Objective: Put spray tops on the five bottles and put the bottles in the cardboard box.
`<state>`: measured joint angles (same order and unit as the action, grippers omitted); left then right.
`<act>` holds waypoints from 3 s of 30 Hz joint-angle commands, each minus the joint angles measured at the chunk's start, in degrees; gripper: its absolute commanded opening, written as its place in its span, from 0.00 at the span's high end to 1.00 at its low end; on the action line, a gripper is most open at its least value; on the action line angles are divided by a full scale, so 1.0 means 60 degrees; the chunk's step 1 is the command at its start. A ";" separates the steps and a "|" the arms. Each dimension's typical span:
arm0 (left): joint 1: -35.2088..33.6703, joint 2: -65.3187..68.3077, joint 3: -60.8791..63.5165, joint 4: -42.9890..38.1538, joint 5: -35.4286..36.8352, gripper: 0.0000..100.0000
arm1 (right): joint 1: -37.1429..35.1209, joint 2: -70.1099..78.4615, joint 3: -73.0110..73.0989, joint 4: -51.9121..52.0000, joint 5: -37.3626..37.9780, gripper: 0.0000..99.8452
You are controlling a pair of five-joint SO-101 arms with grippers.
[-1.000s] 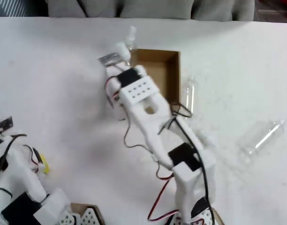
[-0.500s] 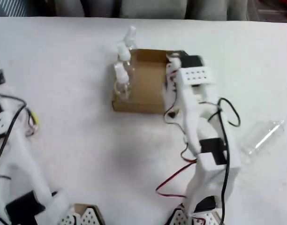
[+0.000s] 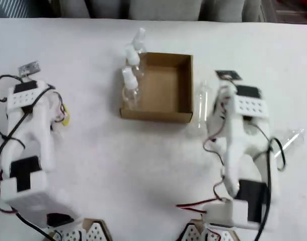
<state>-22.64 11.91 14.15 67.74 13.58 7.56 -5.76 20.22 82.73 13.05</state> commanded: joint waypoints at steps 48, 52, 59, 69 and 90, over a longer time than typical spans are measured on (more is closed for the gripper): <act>0.1912 -0.6601 0.3795 0.0733 -0.0249 0.73 | 0.4725 0.0110 -0.0718 -0.1985 0.1304 0.85; 0.1912 -0.6249 0.4029 0.0308 -0.0205 0.73 | 0.3495 -0.0593 -0.0469 -0.0872 0.2945 0.85; 0.1692 -0.5663 0.4630 -0.0835 -0.0190 0.74 | 0.1443 -0.1824 0.1538 -0.1502 0.4381 0.79; 0.1692 -0.5590 0.4659 -0.0821 -0.0205 0.74 | -0.0168 -0.1897 0.3824 -0.4696 0.4440 0.77; 0.1692 -0.5634 0.4850 -0.0864 -0.0234 0.74 | -0.0388 -0.0051 0.3648 -0.5927 0.4850 1.00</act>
<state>-11.38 -21.85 43.60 63.78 12.70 6.15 -5.85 44.40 47.65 41.71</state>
